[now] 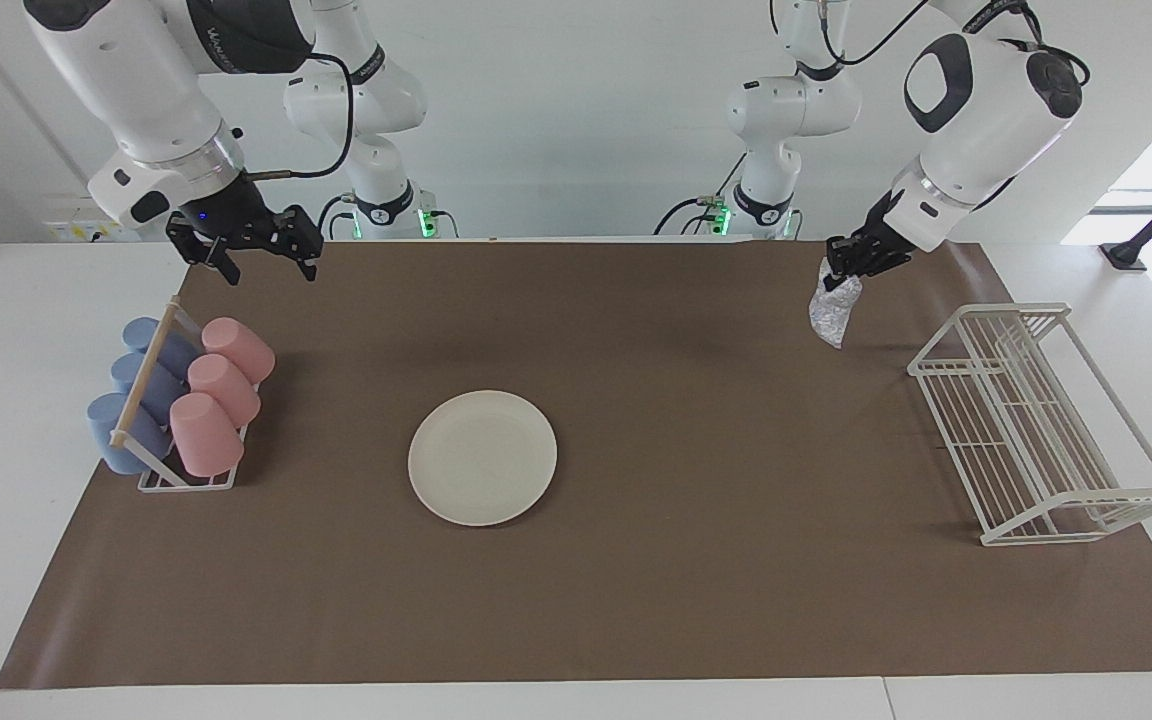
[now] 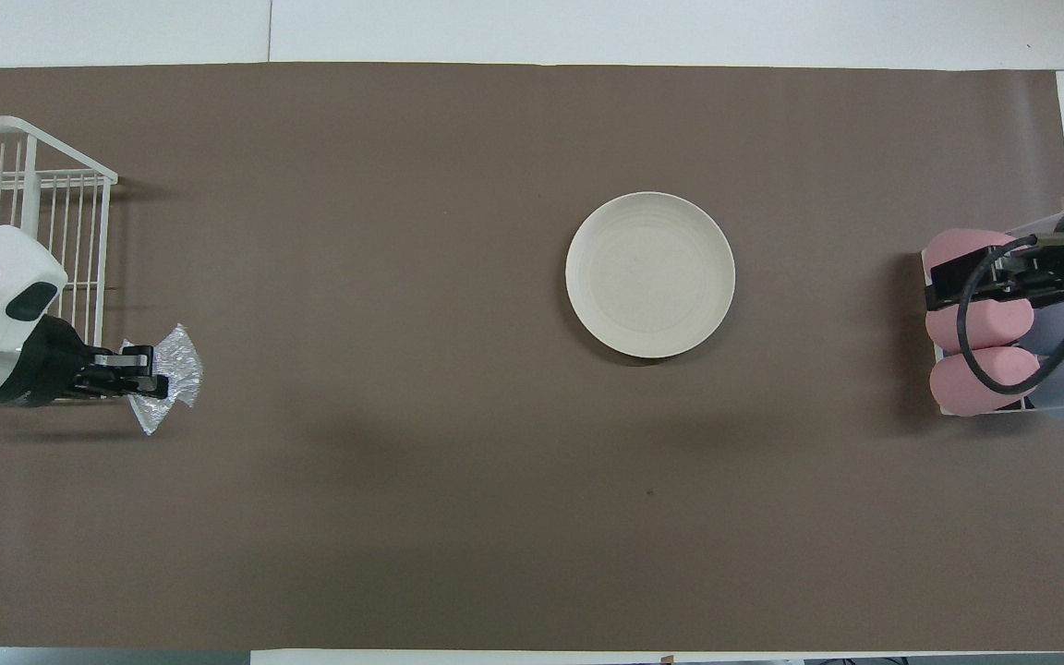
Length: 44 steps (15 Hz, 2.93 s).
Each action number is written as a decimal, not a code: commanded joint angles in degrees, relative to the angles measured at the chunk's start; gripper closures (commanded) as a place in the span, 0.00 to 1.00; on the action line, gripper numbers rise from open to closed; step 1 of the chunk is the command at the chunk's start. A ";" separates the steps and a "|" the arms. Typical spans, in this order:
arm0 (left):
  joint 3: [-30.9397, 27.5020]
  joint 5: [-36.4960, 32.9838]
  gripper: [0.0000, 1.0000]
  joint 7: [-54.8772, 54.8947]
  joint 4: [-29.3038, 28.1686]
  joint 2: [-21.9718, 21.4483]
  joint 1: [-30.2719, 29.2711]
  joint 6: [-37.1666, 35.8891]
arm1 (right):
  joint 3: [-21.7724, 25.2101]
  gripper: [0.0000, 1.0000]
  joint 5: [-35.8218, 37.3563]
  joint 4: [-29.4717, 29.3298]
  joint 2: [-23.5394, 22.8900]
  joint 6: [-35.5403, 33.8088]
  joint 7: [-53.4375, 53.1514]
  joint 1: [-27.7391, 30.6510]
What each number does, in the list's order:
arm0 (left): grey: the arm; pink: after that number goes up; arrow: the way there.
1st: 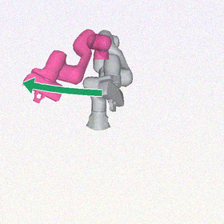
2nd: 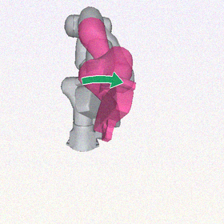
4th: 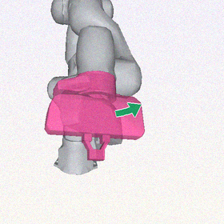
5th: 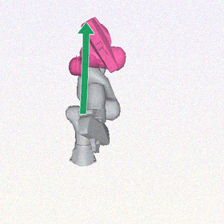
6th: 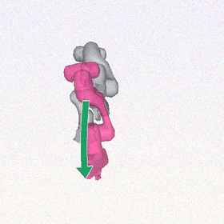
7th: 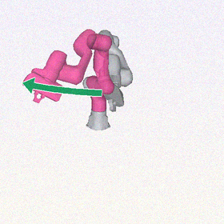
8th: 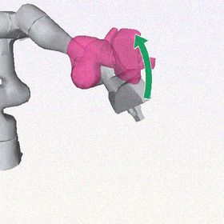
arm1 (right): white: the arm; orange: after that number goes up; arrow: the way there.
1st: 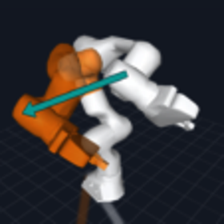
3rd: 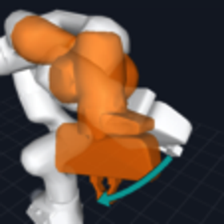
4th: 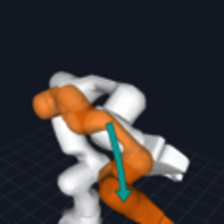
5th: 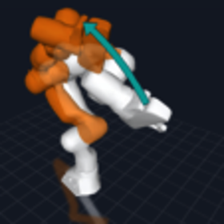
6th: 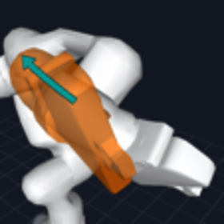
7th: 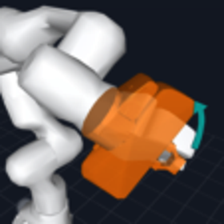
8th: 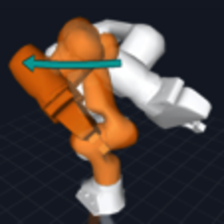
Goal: Wipe plate with sponge
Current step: 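Place the scrubber into the wire rack with the left gripper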
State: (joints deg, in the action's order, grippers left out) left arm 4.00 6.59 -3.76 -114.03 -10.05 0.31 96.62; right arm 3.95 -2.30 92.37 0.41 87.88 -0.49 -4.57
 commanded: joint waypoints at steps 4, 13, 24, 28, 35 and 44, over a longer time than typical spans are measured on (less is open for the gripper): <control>0.66 -27.29 1.00 2.60 9.79 4.96 2.32 -5.91 | -0.52 0.00 0.80 0.26 0.56 0.98 1.02 0.96; 0.39 -61.58 1.00 5.34 11.64 15.75 1.89 1.36 | -0.87 0.00 0.89 0.26 0.82 -0.86 1.02 2.63; 0.66 -64.25 1.00 -11.26 11.20 23.59 2.68 3.41 | -0.87 0.00 0.89 0.44 1.09 -0.86 1.02 2.54; 0.66 -62.49 1.00 -11.53 9.97 23.24 3.38 3.84 | -0.96 0.00 0.89 0.44 1.09 -0.86 0.93 2.46; 0.66 -59.24 0.46 -11.71 9.70 23.15 3.12 5.78 | -0.87 0.00 0.89 0.35 1.09 -0.86 0.93 2.46; 0.66 -53.98 0.00 -12.76 11.19 23.33 2.59 6.83 | -0.96 0.00 0.89 0.44 1.09 -0.86 0.93 2.46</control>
State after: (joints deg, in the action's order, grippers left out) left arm 4.93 -49.41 -15.81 -103.81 13.20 3.15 102.53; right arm 3.66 -2.30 92.34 0.72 87.74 -0.49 -2.84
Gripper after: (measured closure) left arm 0.000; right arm 0.000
